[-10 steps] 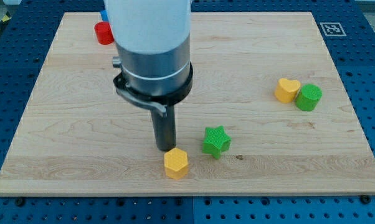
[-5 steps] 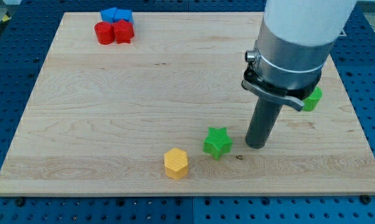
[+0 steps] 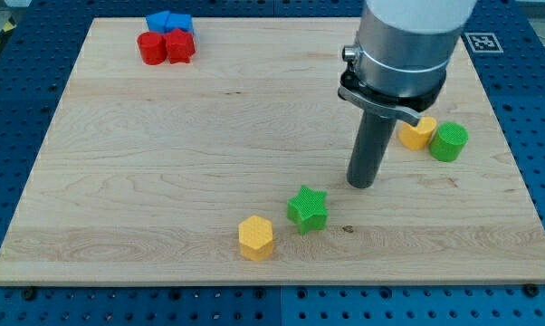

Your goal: Push the green star into the yellow hexagon

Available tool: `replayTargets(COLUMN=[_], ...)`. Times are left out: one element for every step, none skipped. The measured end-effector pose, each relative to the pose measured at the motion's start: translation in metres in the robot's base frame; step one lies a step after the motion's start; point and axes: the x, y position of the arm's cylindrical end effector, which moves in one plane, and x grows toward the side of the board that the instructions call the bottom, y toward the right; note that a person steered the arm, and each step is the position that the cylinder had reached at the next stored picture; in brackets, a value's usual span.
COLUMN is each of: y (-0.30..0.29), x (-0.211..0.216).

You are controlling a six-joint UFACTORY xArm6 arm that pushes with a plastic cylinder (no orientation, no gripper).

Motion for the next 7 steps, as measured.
replayTargets(y=[-0.017, -0.022, -0.029, -0.025, -0.025, -0.025, -0.025], x=[0.015, 0.042, 0.059, 0.05, 0.044, 0.041, 0.03])
